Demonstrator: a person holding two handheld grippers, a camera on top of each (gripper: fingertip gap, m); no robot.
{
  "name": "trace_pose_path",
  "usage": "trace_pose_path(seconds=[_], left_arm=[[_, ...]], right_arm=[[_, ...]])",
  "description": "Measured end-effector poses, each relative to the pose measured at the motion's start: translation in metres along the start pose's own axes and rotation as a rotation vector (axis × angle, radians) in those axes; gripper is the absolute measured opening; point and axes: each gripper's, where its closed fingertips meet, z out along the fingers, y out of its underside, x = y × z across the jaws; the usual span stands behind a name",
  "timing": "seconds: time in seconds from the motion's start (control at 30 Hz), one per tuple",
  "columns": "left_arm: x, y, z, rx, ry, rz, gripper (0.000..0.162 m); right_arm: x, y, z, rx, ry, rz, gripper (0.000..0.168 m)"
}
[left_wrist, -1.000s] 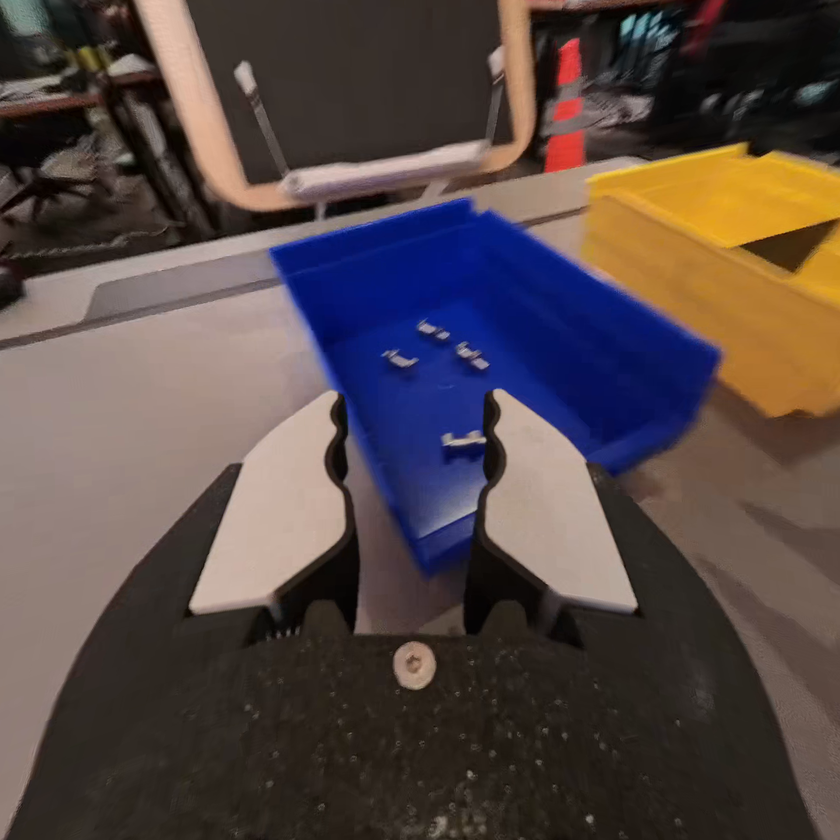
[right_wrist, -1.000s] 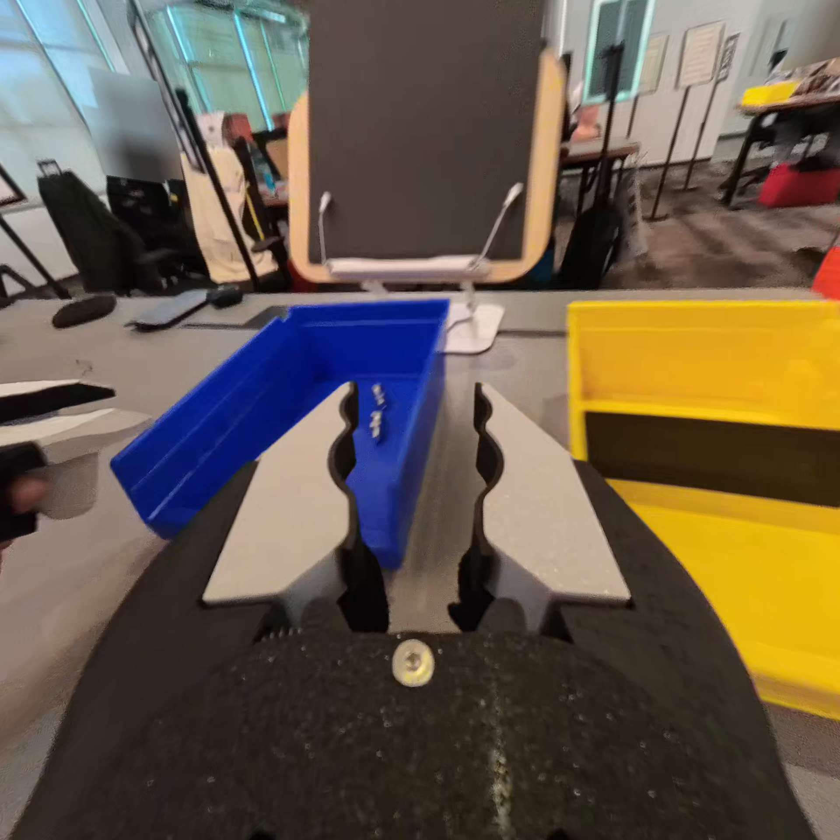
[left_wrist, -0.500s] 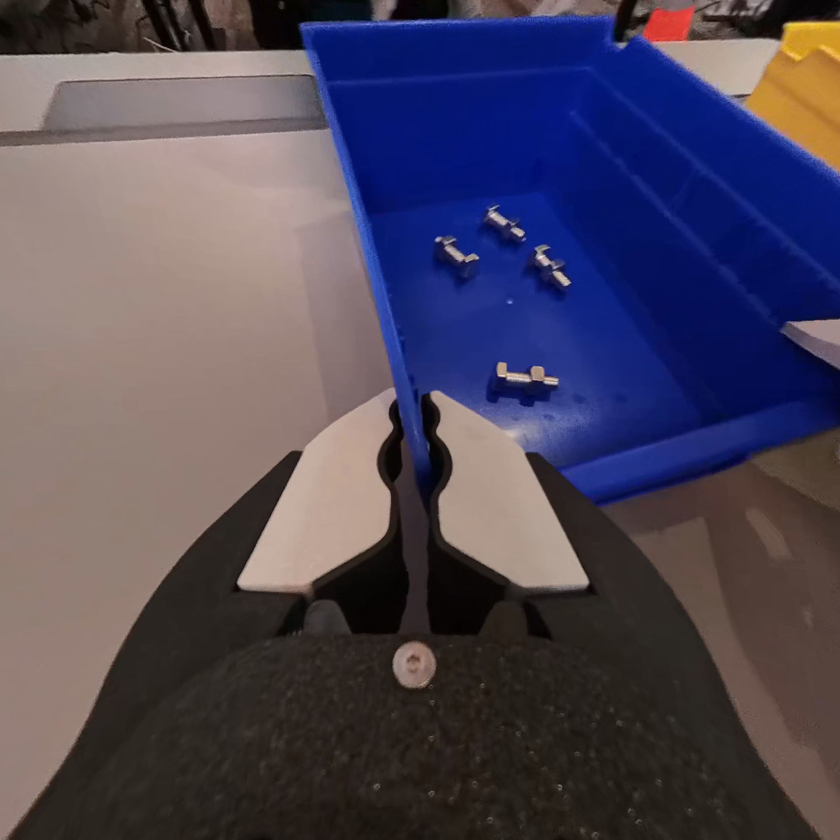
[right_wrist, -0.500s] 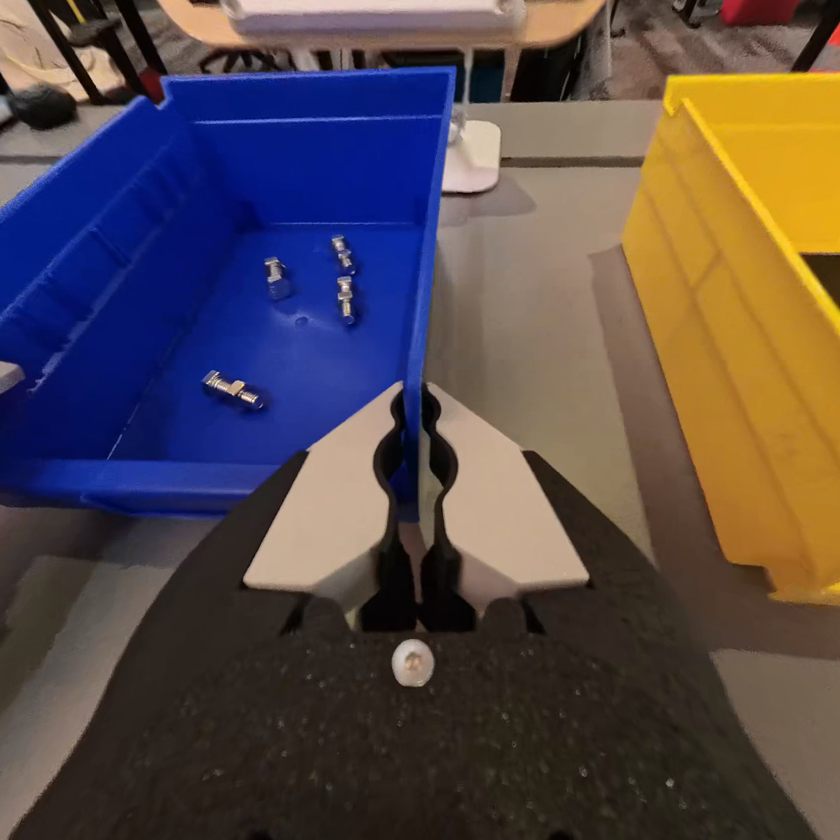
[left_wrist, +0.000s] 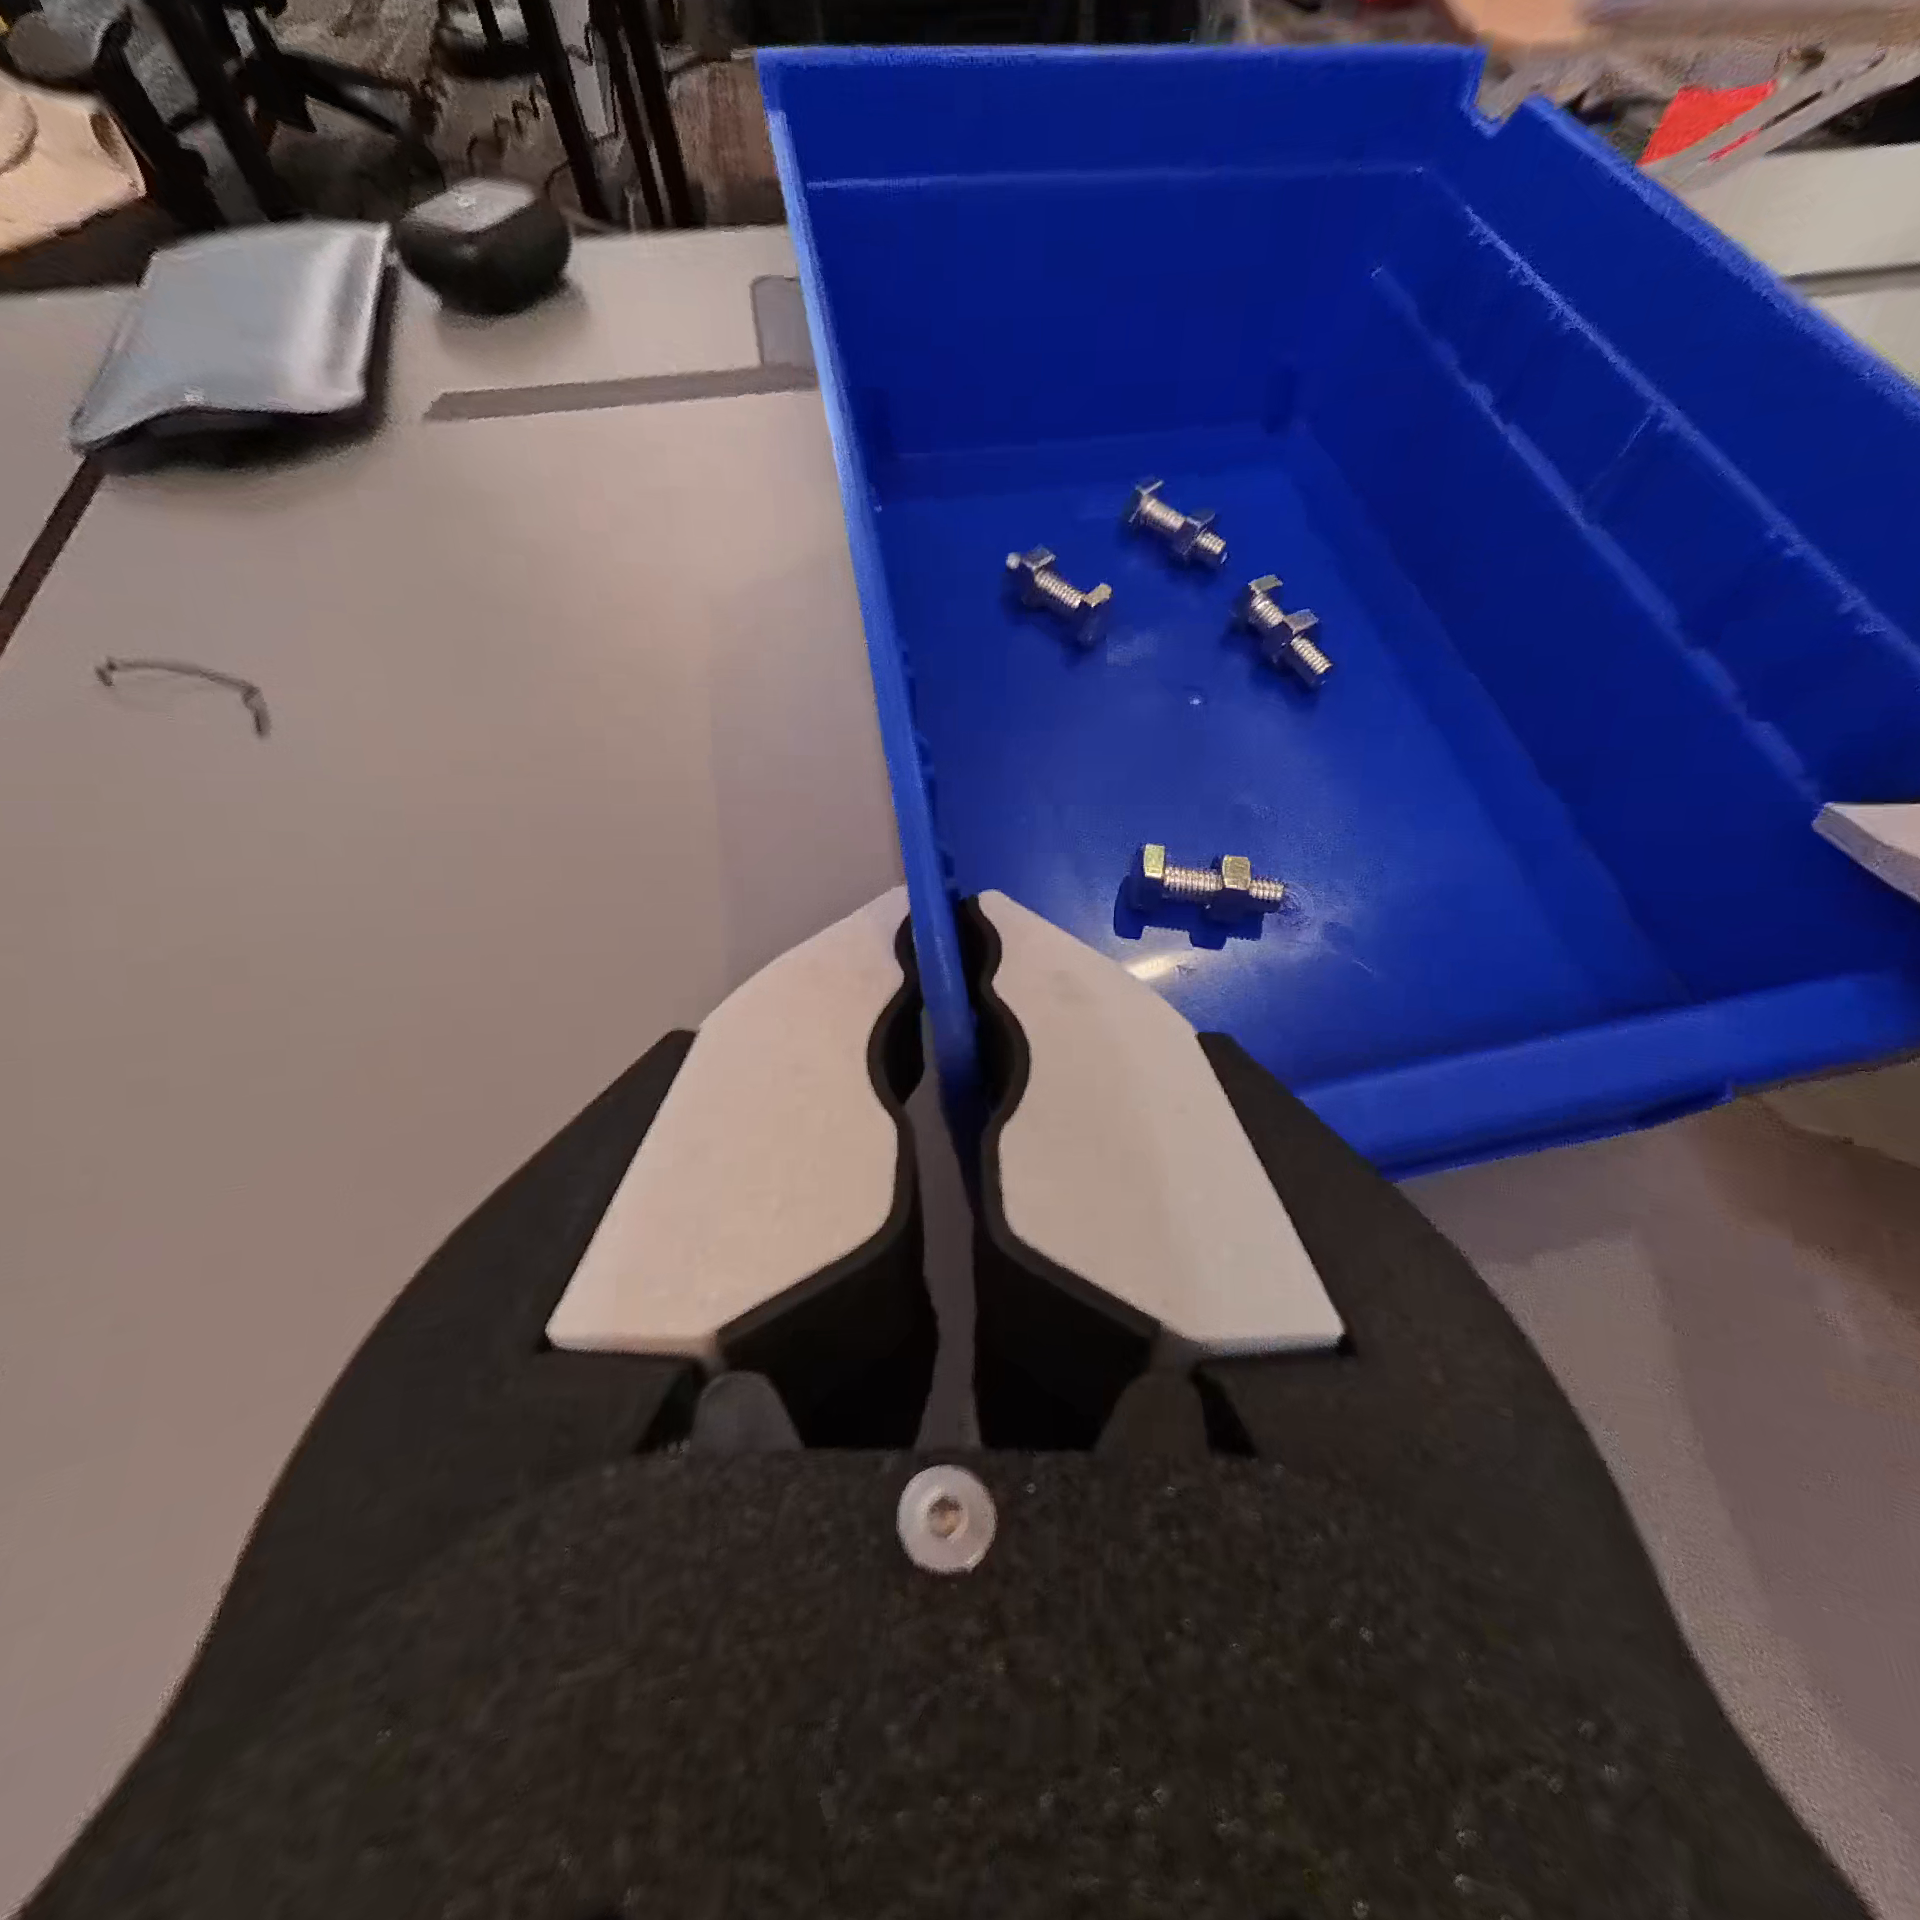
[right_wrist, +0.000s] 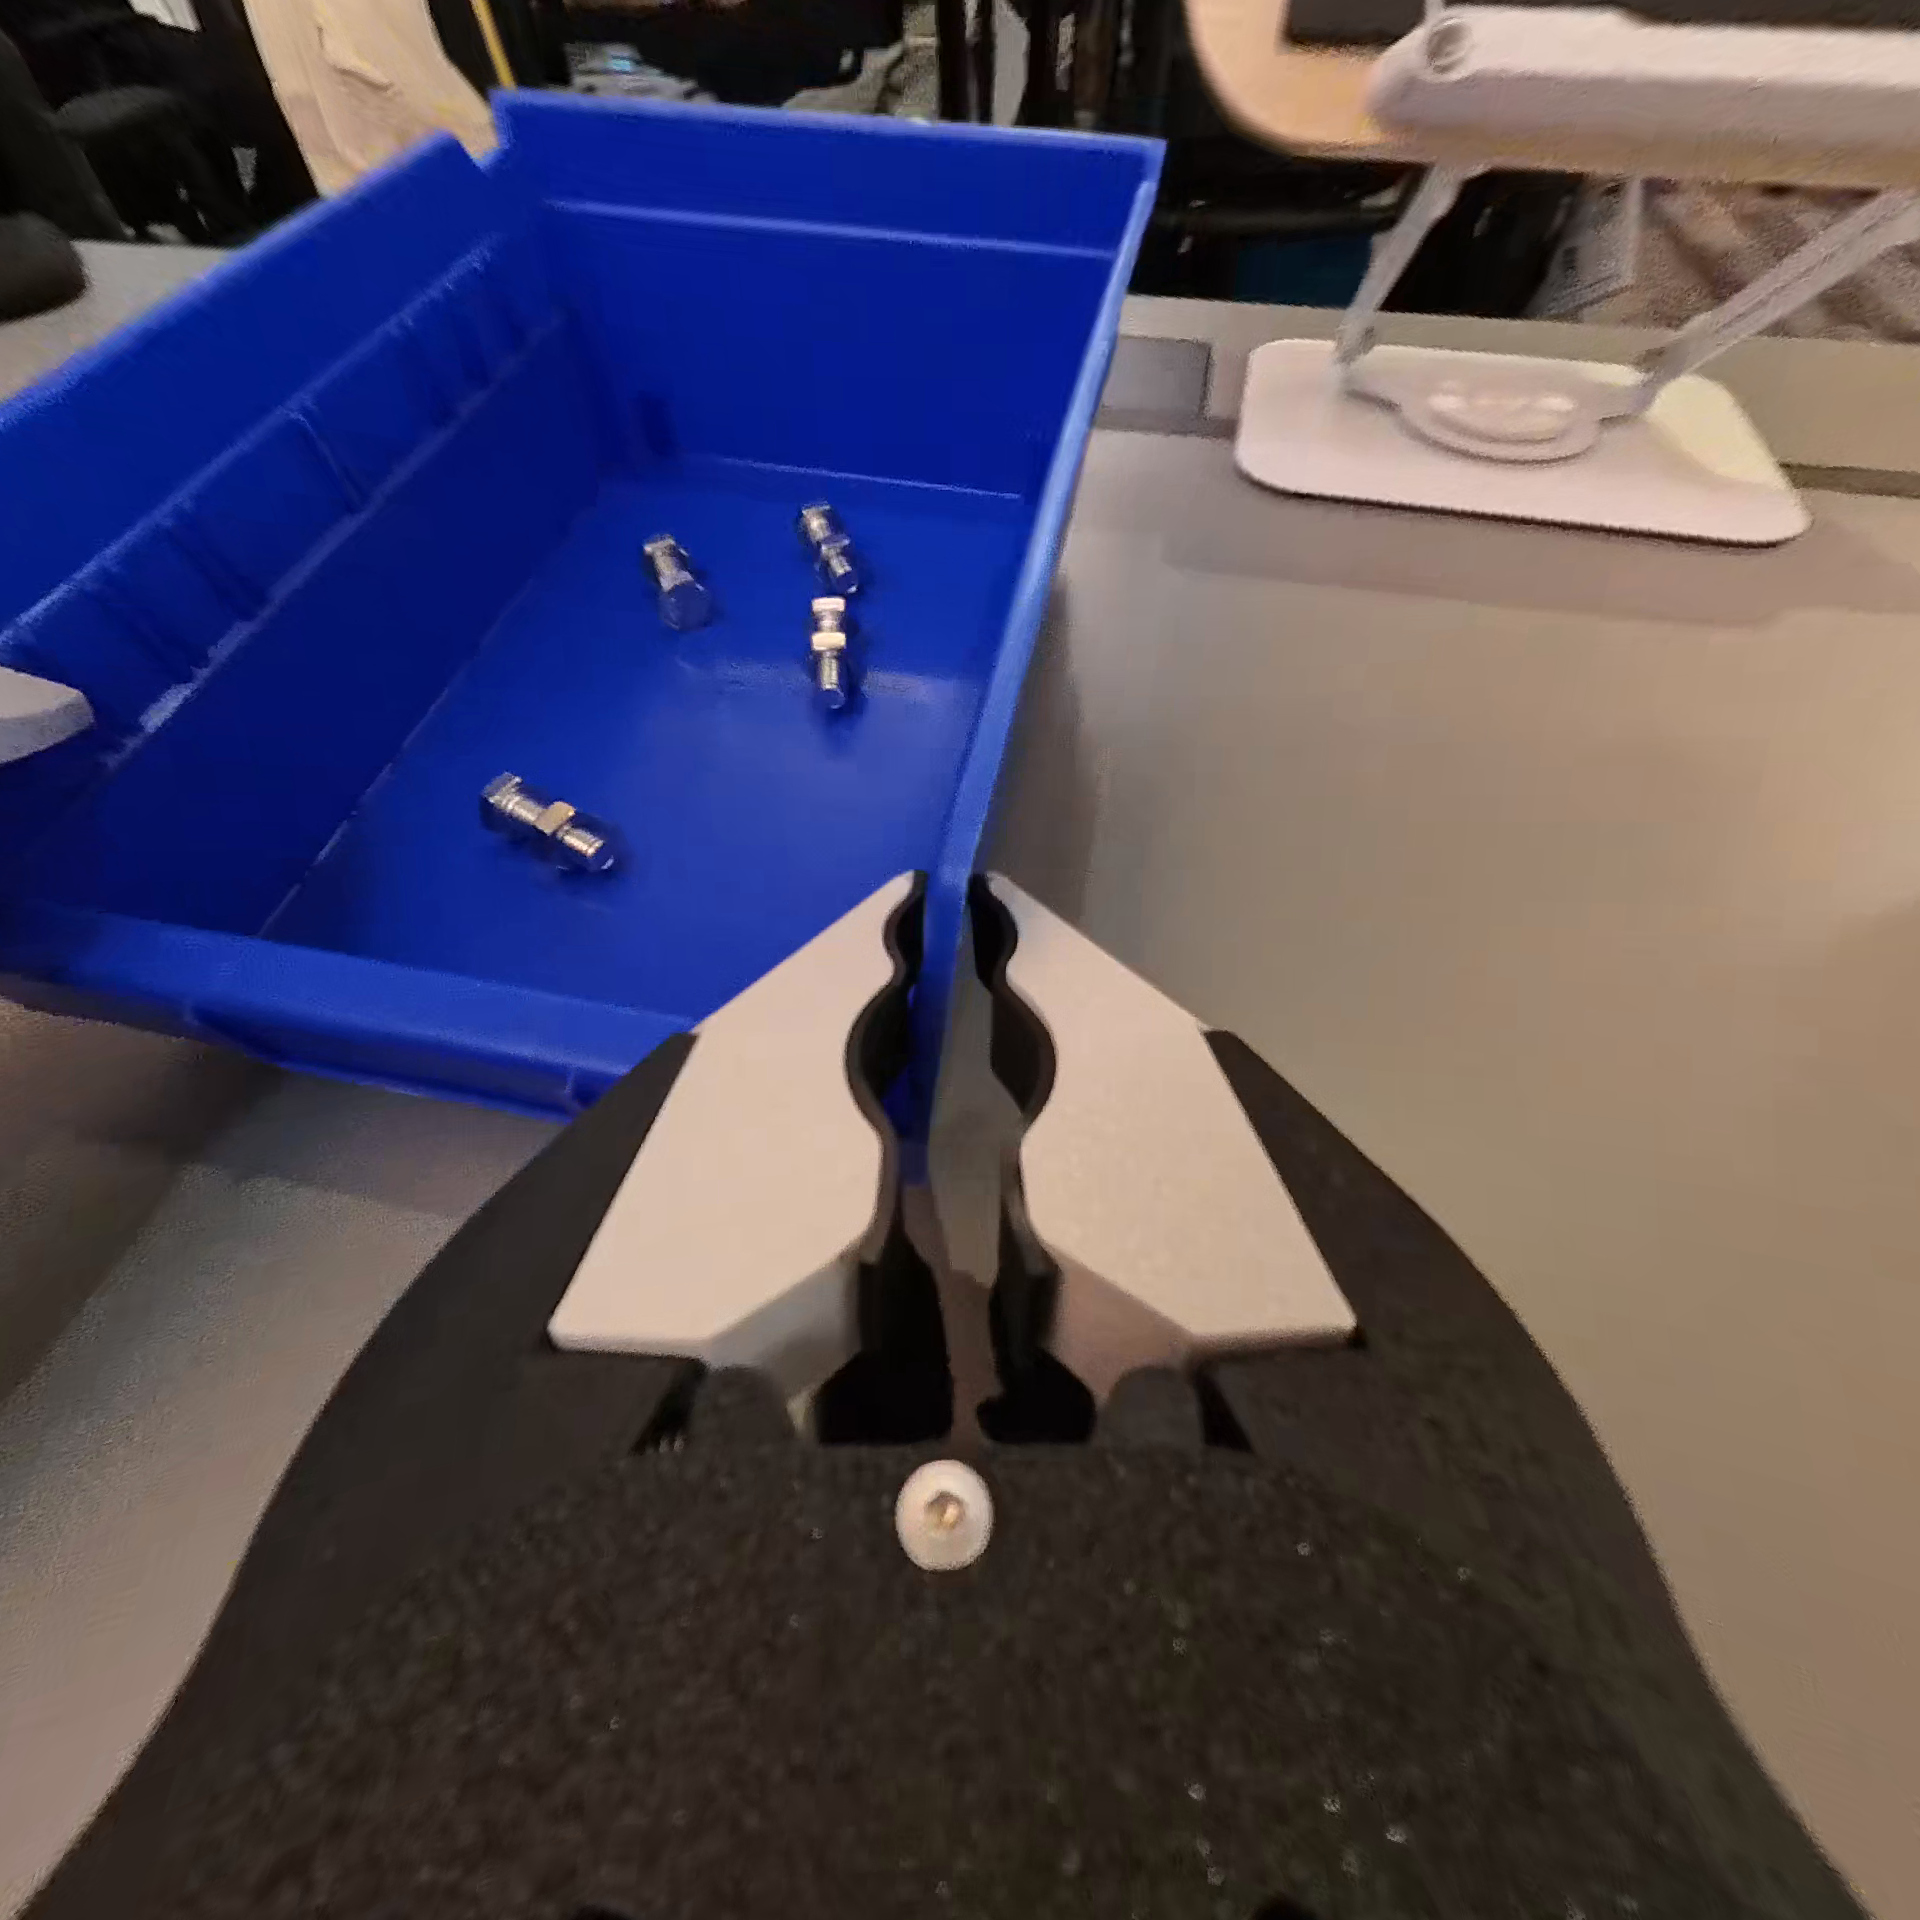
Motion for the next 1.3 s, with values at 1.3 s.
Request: trace_pose_path(seconds=[1.3], left_arm=[[0.104,0.019,-0.057,0.093,-0.006,0.046,0.053]], right_arm=[[0.463,0.021,-0.185,0.192,0.207,0.362,0.047]])
